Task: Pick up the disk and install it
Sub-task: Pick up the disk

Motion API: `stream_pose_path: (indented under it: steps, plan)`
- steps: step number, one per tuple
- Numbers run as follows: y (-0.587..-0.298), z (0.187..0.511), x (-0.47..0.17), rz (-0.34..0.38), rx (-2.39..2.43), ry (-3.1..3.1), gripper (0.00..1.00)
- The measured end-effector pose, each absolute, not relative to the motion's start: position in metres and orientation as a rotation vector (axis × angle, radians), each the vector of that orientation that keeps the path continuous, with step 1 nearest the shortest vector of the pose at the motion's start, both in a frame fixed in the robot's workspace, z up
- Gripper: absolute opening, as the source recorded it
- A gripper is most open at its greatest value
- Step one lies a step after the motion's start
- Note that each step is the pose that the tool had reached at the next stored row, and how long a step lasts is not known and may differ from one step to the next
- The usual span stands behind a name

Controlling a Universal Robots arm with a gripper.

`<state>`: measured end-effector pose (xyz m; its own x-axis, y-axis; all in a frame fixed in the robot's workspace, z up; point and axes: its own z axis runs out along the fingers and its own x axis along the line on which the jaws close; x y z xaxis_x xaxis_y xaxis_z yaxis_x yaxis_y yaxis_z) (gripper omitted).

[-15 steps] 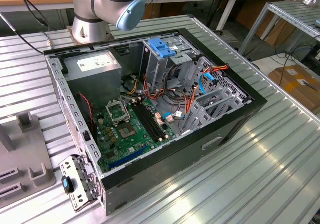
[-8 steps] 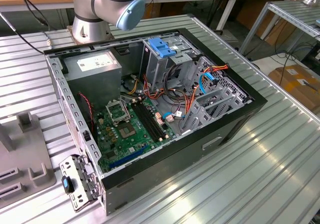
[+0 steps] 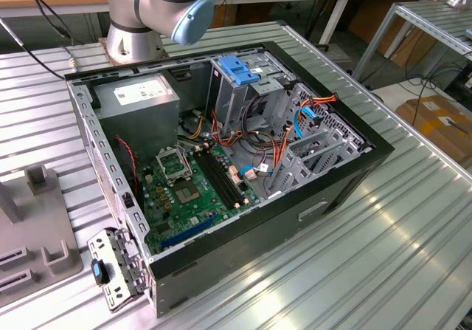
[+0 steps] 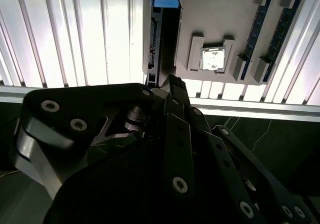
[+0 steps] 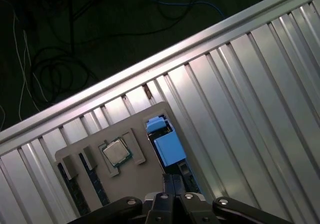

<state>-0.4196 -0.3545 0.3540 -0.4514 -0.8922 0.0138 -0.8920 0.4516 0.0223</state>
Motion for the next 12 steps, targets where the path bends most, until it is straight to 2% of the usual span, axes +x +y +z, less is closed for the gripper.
stream_pose_path:
  steps: [12]
  plan:
    - [-0.3545, 0.3540, -0.4196, -0.018, 1.646, -2.648, 0.11]
